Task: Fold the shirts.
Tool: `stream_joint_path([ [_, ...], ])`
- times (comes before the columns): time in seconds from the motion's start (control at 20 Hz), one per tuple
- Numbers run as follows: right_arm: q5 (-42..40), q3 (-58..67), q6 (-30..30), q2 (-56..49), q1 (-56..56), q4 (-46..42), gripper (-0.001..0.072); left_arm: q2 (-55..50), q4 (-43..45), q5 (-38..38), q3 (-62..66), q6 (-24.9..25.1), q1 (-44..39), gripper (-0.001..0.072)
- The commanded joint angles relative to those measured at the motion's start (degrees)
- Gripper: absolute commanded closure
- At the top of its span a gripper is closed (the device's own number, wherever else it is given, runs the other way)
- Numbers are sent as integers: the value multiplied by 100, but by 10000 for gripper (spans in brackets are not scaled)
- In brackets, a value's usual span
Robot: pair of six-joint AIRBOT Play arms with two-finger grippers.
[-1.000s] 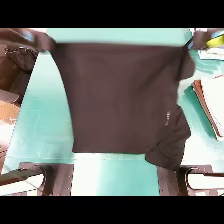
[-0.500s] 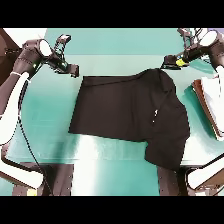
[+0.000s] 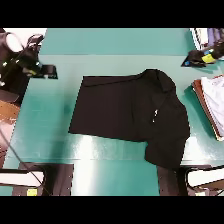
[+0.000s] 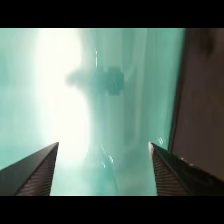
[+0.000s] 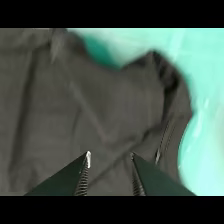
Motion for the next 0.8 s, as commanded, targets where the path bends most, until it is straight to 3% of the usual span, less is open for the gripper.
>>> stream_joint_path([
  [0.0, 133, -984, -295, 793, -389, 772, 414, 1032, -553, -39, -1775, 293, 431, 48],
  [0.15, -28, -2175, -557, 1467, -638, 1443, 414, 1716, -1762, 15, -3309, 822, 601, 49],
  [0.35, -157, -3276, -669, 2098, -734, 1563, 414, 1860, -2942, 83, -4419, 1440, 601, 48],
  [0.75, -573, -4207, -785, 2918, -734, 1563, 414, 1856, -3069, 815, -5458, 1462, 599, 49],
])
